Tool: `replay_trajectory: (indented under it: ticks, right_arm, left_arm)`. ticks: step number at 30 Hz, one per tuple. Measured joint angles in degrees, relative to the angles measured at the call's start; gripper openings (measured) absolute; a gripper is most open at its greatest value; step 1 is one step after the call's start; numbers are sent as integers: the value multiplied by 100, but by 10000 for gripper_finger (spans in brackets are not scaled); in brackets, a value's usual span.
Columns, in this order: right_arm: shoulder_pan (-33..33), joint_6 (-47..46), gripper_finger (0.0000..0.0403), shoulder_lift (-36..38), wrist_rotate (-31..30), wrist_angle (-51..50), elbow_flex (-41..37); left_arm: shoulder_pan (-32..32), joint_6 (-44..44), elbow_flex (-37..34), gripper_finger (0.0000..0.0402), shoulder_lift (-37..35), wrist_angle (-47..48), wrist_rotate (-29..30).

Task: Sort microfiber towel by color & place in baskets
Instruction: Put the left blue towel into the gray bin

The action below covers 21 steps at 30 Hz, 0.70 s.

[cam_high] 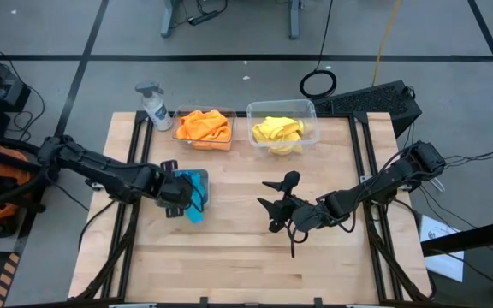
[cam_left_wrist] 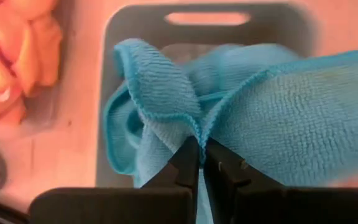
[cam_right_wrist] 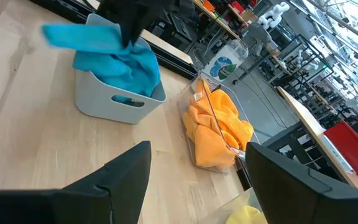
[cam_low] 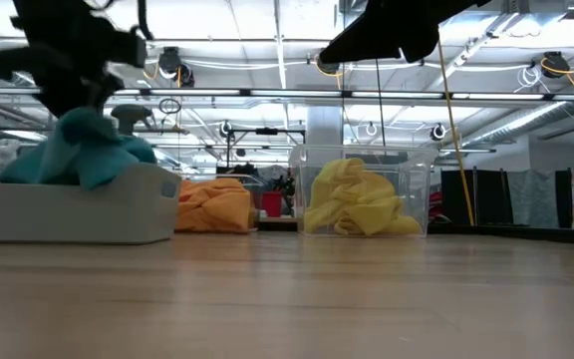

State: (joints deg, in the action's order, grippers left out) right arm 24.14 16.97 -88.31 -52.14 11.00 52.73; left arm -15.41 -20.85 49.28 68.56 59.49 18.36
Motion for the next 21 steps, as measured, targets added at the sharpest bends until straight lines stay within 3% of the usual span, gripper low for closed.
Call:
replay_trajectory:
  ticks: [5, 10, 21]
  right_arm:
    - [1, 5, 254, 0, 0, 35, 0]
    - [0, 18, 254, 0, 2, 33, 0]
    - [2, 0, 254, 0, 168, 15, 0]
  left_arm:
    - [660, 284, -386, 7, -1, -458, -177]
    - [1171, 688, -859, 9, -1, -1312, -891]
    - [1474, 619, -1196, 11, 240, -1717, -1135]
